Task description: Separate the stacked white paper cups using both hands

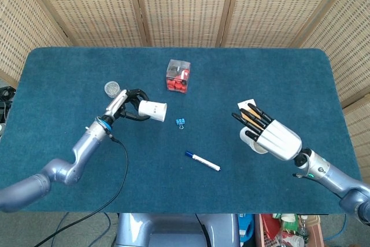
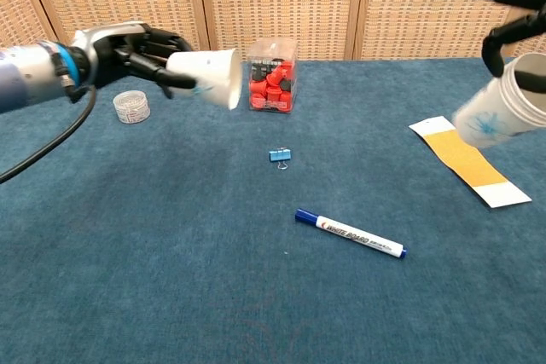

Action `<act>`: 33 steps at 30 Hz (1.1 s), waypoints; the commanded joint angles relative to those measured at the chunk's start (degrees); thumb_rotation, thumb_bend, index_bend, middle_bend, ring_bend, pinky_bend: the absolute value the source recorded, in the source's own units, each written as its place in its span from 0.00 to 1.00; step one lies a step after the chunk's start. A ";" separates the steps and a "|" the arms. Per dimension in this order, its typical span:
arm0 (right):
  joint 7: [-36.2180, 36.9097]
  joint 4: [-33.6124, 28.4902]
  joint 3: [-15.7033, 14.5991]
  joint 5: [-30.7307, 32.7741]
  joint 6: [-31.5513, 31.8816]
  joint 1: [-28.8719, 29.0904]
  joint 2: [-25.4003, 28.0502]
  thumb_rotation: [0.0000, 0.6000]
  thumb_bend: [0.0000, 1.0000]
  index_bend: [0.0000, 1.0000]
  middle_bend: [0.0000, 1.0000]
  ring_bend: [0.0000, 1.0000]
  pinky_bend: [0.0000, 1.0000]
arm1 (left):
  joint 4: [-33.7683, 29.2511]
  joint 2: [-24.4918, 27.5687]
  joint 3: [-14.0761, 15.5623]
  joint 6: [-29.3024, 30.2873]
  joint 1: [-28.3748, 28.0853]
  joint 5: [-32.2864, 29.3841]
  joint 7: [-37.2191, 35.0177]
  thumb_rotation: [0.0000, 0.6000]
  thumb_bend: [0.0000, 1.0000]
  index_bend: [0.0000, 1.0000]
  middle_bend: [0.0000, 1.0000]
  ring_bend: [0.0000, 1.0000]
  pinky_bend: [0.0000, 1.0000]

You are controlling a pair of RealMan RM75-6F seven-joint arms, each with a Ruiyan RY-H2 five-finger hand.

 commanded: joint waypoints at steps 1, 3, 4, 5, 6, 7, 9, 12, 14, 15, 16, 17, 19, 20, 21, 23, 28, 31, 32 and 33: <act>-5.16 -2.92 -2.69 -2.37 -5.77 1.73 3.02 1.00 0.61 0.70 0.08 0.00 0.00 | 2.35 6.37 6.09 6.21 2.73 4.80 19.12 1.00 0.16 0.49 0.44 0.52 0.50; -7.80 -5.17 -3.80 -3.37 -9.32 2.82 4.26 1.00 0.61 0.70 0.08 0.00 0.00 | 2.92 8.01 8.24 8.31 4.27 5.37 28.57 1.00 0.17 0.48 0.44 0.52 0.50; -9.04 -6.81 -4.03 -3.41 -10.84 3.20 5.03 1.00 0.61 0.70 0.08 0.00 0.00 | 2.34 8.45 8.64 8.99 4.88 4.61 32.48 1.00 0.17 0.48 0.44 0.51 0.50; -9.83 -8.04 -4.18 -3.34 -12.02 3.45 5.52 1.00 0.61 0.70 0.08 0.00 0.00 | 2.16 8.72 9.01 9.39 5.26 4.09 35.56 1.00 0.17 0.48 0.44 0.51 0.50; -10.59 -9.25 -4.28 -3.24 -13.14 3.69 5.94 1.00 0.61 0.70 0.08 0.00 0.00 | 2.06 8.86 9.35 9.77 5.61 3.54 38.60 1.00 0.17 0.48 0.44 0.51 0.50; -11.32 -10.30 -4.37 -3.14 -14.17 3.90 6.28 1.00 0.61 0.70 0.08 0.00 0.00 | 1.94 8.93 9.70 10.03 5.89 2.99 41.36 1.00 0.17 0.48 0.44 0.51 0.50; -13.17 -12.33 -4.45 -2.81 -16.50 4.31 6.79 1.00 0.61 0.70 0.08 0.00 0.00 | 1.78 8.96 10.57 10.13 6.27 1.83 47.34 1.00 0.17 0.48 0.44 0.50 0.50; -15.25 -14.04 -4.62 -2.40 -19.36 4.71 6.86 1.00 0.61 0.70 0.09 0.00 0.00 | 2.12 8.22 11.63 10.93 6.63 0.73 54.69 1.00 0.18 0.48 0.44 0.49 0.50; -16.41 -14.64 -4.84 -2.31 -21.00 4.93 6.71 1.00 0.61 0.70 0.09 0.00 0.00 | 2.60 7.26 12.18 11.76 6.93 0.11 58.46 1.00 0.18 0.48 0.44 0.49 0.50; -16.75 -14.84 -4.87 -2.19 -21.57 4.98 6.61 1.00 0.61 0.70 0.09 0.00 0.00 | 2.81 6.85 12.37 12.01 7.03 -0.13 59.73 1.00 0.18 0.49 0.44 0.49 0.50; -17.02 -15.04 -4.88 -2.00 -22.11 5.02 6.50 1.00 0.61 0.70 0.09 0.00 0.00 | 3.04 6.45 12.53 12.19 7.09 -0.41 60.87 1.00 0.18 0.48 0.44 0.49 0.50; -17.34 -15.23 -4.87 -1.77 -22.78 5.09 6.39 1.00 0.61 0.70 0.09 0.00 0.00 | 3.32 5.95 12.68 12.33 7.14 -0.85 62.28 1.00 0.18 0.48 0.44 0.49 0.50; -17.75 -15.41 -4.80 -1.48 -23.53 5.20 6.34 1.00 0.61 0.70 0.09 0.00 0.00 | 3.50 5.45 12.78 12.36 7.17 -1.47 63.82 1.00 0.18 0.48 0.44 0.47 0.50; -17.99 -15.49 -4.72 -1.25 -23.96 5.26 6.33 1.00 0.61 0.70 0.08 0.00 0.00 | 3.61 5.16 12.85 12.51 7.18 -1.74 64.75 1.00 0.18 0.48 0.43 0.45 0.49; -18.01 -15.47 -4.70 -1.14 -24.33 5.38 6.35 1.00 0.61 0.68 0.08 0.00 0.00 | 3.64 4.88 12.95 12.79 7.17 -1.76 65.50 1.00 0.18 0.48 0.41 0.42 0.49; -18.33 -15.17 -4.68 -1.19 -24.69 5.61 6.38 1.00 0.54 0.53 0.04 0.00 0.00 | 3.39 4.62 12.94 13.09 7.25 -2.22 66.24 1.00 0.18 0.47 0.34 0.36 0.46; -19.04 -14.71 -4.29 -0.88 -24.36 5.39 5.98 1.00 0.08 0.07 0.00 0.00 0.00 | 1.97 5.04 12.75 12.79 7.34 -3.67 67.71 1.00 0.18 0.18 0.08 0.15 0.29; -20.10 -15.10 -3.24 0.26 -23.45 4.75 5.52 1.00 0.00 0.02 0.00 0.00 0.00 | -0.79 6.25 12.29 13.37 7.70 -4.88 68.32 1.00 0.17 0.02 0.00 0.08 0.25; -20.31 -15.32 -2.92 0.61 -23.10 4.53 5.47 1.00 0.00 0.01 0.00 0.00 0.00 | -1.77 6.76 12.11 13.82 7.87 -5.08 68.33 1.00 0.17 0.00 0.00 0.07 0.24; -20.49 -15.61 -2.62 0.99 -22.74 4.29 5.47 1.00 0.00 0.01 0.00 0.00 0.00 | -2.82 7.34 11.90 14.36 8.09 -5.22 68.12 1.00 0.17 0.00 0.00 0.07 0.23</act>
